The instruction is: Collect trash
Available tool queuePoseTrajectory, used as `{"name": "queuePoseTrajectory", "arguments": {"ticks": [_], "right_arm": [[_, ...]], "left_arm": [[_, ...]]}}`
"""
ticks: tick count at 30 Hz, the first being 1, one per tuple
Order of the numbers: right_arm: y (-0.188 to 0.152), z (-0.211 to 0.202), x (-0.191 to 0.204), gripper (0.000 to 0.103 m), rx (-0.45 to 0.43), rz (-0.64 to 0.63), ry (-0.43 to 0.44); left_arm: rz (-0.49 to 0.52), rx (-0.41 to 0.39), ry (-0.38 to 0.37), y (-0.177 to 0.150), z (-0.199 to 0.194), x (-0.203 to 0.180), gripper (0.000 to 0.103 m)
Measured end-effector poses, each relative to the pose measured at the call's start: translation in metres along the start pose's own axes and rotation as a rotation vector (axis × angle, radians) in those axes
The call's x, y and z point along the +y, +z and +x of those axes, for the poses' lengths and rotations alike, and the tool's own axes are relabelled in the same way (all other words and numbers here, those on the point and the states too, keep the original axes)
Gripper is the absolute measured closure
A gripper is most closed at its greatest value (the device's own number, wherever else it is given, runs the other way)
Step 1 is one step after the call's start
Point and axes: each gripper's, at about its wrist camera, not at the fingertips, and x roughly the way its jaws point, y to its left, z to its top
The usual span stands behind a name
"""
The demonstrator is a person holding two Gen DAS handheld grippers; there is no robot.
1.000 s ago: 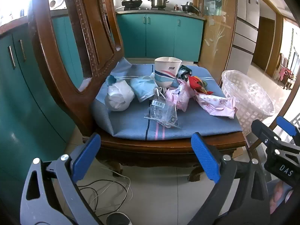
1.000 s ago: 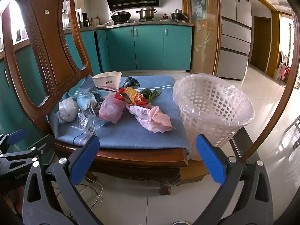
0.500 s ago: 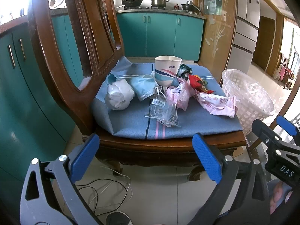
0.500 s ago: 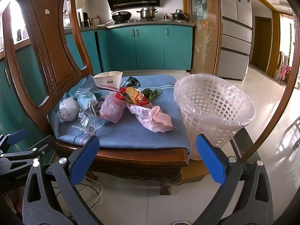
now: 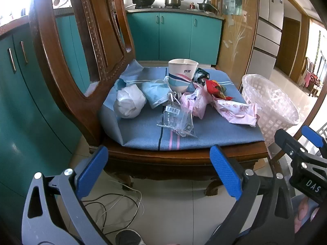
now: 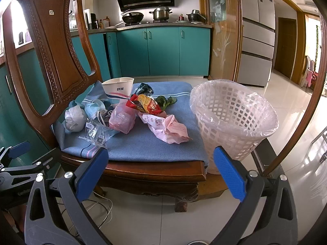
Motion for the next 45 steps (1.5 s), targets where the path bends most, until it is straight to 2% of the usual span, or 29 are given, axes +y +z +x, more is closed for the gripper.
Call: {"name": "queuePoseTrajectory", "arguments": {"ticks": [17,21,23,28,32,34,36,40,45], "right_arm": [[0.0,0.001,-0.001,0.003,-0.002,0.0,0.001],[0.0,0.001,-0.002,0.003,-0.006,0.006,0.001],[0.0,0.0,-0.002,0.003,-0.007,0.01,0.002],[0.0,0.0,-0.003,0.003,-0.008,0.011,0.002],[0.001,0.0,-0.003,0.003,-0.01,0.013,0.005],[0.001,0.0,-0.003,0.003,-0.01,0.012,0.004],[0.002,0.0,-0.003,0.003,-0.009,0.014,0.006],[0.002,0.0,-0.003,0.003,-0.012,0.016,0.008],[0.004,-0.001,-0.007,0.003,-0.012,0.029,0.017]], "left_arm": [[-0.001,0.01,0.008,-0.001,0.003,0.0,0.003],[-0.049,0.009,0.002,-0.003,0.003,0.005,0.003],[-0.068,0.026,0.011,-0.004,0.006,0.007,0.003],[-0.027,0.081,0.041,-0.007,0.015,0.001,0.003],[-0.045,0.037,0.063,-0.005,0.009,0.004,0.003],[-0.07,0.01,0.04,-0.003,0.005,0.006,0.003],[-0.124,-0.007,-0.035,-0.002,0.004,0.011,0.003],[-0.16,0.06,-0.153,-0.001,0.018,0.014,0.003],[-0.159,0.048,-0.151,0.0,0.035,0.007,0.003]]}}
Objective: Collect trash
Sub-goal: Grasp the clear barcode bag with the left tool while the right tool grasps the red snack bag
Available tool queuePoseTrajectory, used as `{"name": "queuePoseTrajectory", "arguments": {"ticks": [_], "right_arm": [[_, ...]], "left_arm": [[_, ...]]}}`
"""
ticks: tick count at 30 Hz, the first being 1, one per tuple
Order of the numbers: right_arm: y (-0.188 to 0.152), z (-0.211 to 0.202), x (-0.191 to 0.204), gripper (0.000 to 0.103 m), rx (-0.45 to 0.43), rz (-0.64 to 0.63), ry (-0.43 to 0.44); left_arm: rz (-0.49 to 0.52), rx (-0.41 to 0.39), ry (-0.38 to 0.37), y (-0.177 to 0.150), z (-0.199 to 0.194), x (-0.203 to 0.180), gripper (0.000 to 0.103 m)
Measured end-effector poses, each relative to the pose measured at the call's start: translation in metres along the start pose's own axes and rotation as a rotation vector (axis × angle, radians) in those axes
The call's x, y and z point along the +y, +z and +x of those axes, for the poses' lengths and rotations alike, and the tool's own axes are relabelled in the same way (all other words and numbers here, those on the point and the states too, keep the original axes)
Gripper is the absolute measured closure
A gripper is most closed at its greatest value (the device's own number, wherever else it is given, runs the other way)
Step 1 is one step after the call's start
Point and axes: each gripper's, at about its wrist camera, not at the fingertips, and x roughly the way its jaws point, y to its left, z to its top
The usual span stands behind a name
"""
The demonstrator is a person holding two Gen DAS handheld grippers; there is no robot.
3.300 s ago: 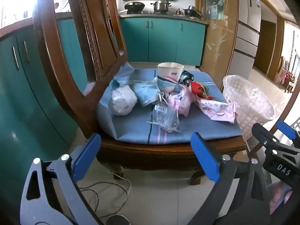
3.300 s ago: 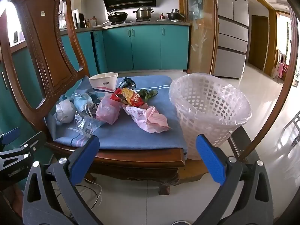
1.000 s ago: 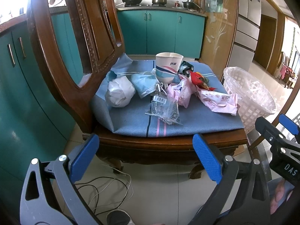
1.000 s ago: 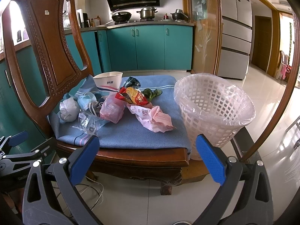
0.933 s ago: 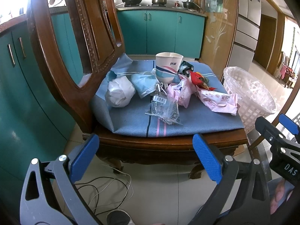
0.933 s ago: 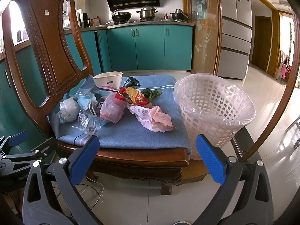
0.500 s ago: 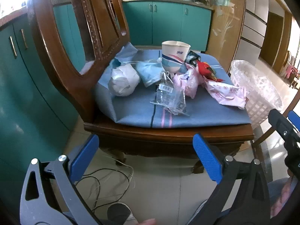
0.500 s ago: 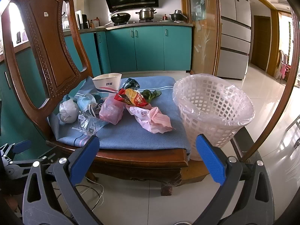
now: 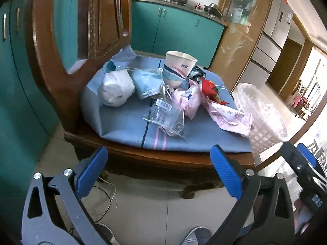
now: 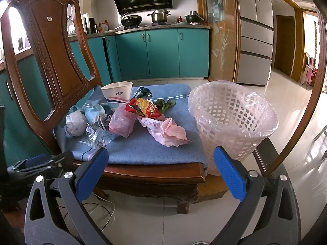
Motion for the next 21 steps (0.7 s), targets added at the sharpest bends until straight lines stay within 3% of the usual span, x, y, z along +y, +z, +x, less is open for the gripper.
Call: {"name": "queuePoseTrajectory", "arguments": {"ticks": [2,6,9,14,17,19,20,21], "right_arm": [[0.0,0.0,-0.002,0.003,-0.001,0.007,0.004],[0.0,0.001,-0.006,0.003,0.002,0.018,0.008],[0.0,0.004,-0.009,0.003,0.009,0.029,0.011],[0.0,0.009,-0.012,0.003,0.02,0.036,0.017],[0.0,0.013,-0.012,0.003,0.028,0.025,0.022],[0.003,0.015,-0.012,0.003,0.032,0.01,0.03],[0.005,0.017,-0.012,0.003,0.032,0.002,0.035],[0.01,0.021,-0.011,0.003,0.038,-0.014,0.044]], "left_arm": [[0.051,0.002,-0.016,0.005,0.007,-0.003,0.003],[0.183,0.043,0.06,0.018,0.028,-0.02,0.003],[0.226,0.076,0.115,0.03,0.046,-0.028,0.003],[0.231,0.154,0.108,0.043,0.088,-0.031,0.005],[0.253,0.168,0.123,0.046,0.106,-0.032,0.017],[0.267,0.187,0.12,0.046,0.115,-0.033,0.032],[0.26,0.204,0.102,0.046,0.119,-0.031,0.047],[0.246,0.226,0.073,0.044,0.121,-0.029,0.055]]}}
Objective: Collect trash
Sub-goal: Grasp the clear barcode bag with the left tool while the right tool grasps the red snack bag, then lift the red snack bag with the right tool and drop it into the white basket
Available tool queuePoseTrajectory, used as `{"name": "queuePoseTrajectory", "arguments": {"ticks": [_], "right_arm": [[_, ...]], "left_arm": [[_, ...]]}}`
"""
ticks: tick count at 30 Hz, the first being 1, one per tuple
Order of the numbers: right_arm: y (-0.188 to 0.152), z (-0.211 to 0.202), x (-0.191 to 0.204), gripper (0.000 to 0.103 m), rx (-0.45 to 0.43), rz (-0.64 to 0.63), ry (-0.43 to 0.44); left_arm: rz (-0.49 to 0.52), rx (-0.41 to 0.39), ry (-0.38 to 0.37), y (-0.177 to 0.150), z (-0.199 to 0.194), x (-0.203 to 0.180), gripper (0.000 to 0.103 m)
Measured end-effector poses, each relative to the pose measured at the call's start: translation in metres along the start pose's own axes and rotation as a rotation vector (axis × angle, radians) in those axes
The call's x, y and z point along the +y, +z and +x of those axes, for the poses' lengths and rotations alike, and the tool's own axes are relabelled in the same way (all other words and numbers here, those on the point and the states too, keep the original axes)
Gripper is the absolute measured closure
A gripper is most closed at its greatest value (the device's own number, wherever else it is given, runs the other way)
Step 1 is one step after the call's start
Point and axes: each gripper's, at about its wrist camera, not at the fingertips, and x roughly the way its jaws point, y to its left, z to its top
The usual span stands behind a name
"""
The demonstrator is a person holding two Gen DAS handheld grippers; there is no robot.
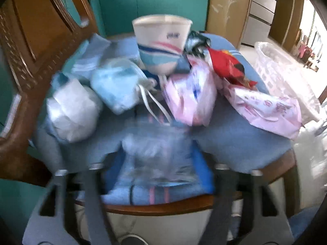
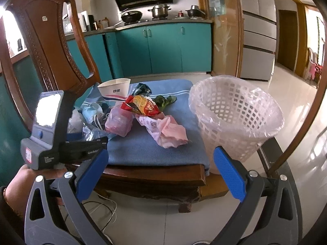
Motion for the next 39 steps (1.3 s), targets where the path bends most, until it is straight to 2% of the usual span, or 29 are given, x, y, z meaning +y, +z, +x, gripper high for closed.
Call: {"name": "queuePoseTrajectory", "arguments": {"ticks": [4,8,10,12,14,16,17,20,22,23,24,27,32,36,39], "right_arm": [[0.023,0.019,0.006,0.003,0.023,-0.072,0.038],[0.043,0.057,0.025,0.003,0.073,-0.191,0.079],[0.047,0.074,0.034,0.005,0.09,-0.241,0.058],[0.051,0.093,0.043,0.007,0.101,-0.291,0.034],[0.053,0.113,0.05,0.014,0.126,-0.324,0.007],[0.053,0.128,0.053,0.024,0.146,-0.333,-0.008],[0.054,0.136,0.054,0.027,0.152,-0.34,-0.02],[0.058,0.156,0.053,0.045,0.168,-0.338,-0.036],[0.061,0.165,0.05,0.077,0.189,-0.312,-0.018],[0.062,0.168,0.046,0.087,0.205,-0.296,-0.004],[0.063,0.164,0.041,0.093,0.194,-0.27,0.004],[0.07,0.137,0.035,0.098,0.118,-0.218,0.039],[0.065,0.059,0.018,0.099,-0.058,-0.083,0.16],[0.056,0.033,0.018,0.099,-0.107,-0.057,0.19],[0.052,0.03,0.021,0.099,-0.094,-0.049,0.204]], "left_arm": [[-0.007,-0.028,-0.045,-0.005,-0.014,0.005,0.06],[-0.025,-0.124,-0.058,-0.012,-0.049,0.013,0.061],[-0.048,-0.2,-0.038,-0.012,-0.068,0.023,0.061],[-0.078,-0.299,-0.065,-0.011,-0.09,0.033,0.061],[-0.083,-0.38,-0.042,-0.009,-0.105,0.036,0.061],[-0.1,-0.437,-0.043,-0.007,-0.116,0.041,0.061],[-0.106,-0.443,-0.048,-0.011,-0.119,0.045,0.061],[-0.106,-0.441,-0.042,-0.008,-0.115,0.047,0.061],[-0.102,-0.429,-0.049,-0.009,-0.113,0.048,0.061],[-0.099,-0.423,-0.05,-0.008,-0.111,0.048,0.061],[-0.098,-0.418,-0.051,-0.008,-0.11,0.047,0.061],[-0.11,-0.418,-0.056,-0.006,-0.108,0.05,0.061],[-0.107,-0.414,-0.07,-0.007,-0.109,0.05,0.061],[-0.107,-0.396,-0.083,-0.006,-0.105,0.048,0.061],[-0.108,-0.378,-0.078,-0.006,-0.102,0.045,0.061]]}}
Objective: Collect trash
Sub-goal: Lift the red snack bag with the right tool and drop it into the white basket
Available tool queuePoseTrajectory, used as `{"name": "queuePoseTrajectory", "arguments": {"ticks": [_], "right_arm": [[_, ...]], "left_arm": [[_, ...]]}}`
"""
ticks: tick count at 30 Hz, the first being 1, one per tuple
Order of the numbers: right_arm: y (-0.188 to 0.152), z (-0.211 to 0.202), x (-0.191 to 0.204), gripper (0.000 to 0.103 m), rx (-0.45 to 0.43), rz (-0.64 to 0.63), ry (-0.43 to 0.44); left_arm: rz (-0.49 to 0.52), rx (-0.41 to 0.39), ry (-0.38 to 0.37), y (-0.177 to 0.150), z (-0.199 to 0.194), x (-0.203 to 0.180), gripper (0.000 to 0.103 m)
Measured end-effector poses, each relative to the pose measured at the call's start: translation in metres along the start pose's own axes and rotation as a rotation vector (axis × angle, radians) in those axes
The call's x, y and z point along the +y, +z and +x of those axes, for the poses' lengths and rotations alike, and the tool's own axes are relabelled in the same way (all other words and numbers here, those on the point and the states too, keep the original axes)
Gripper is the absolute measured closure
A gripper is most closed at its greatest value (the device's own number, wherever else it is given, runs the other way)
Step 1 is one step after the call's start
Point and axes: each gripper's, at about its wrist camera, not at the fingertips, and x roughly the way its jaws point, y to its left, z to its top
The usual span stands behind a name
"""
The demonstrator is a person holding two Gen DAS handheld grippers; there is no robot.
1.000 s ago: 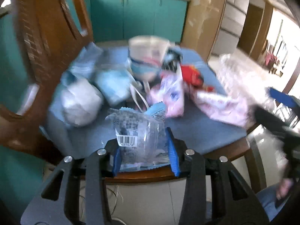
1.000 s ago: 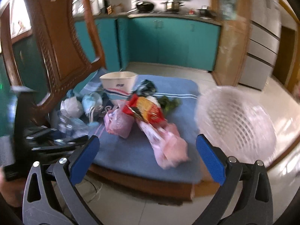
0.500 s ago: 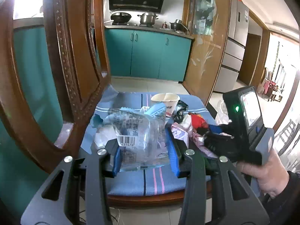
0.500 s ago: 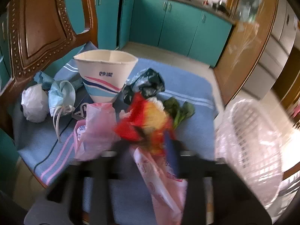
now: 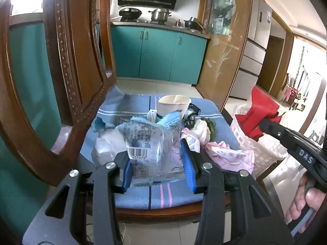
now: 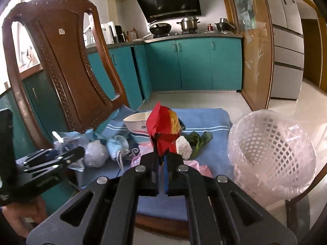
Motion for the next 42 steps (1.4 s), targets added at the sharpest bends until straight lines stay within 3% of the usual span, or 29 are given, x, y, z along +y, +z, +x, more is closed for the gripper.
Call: {"name": "queuePoseTrajectory", "arguments": {"ticks": [18,42], "right_arm": [[-0.007,0.007,-0.008,0.099,0.076,0.023,0.001],[-0.008,0.008,-0.007,0.099,0.082,0.008,-0.005]], "left_arm": [[0.028,0.047,0.019,-0.005,0.015,-0.017,0.061],[0.028,0.058,0.021,-0.005,0.014,-0.012,0.06]]}}
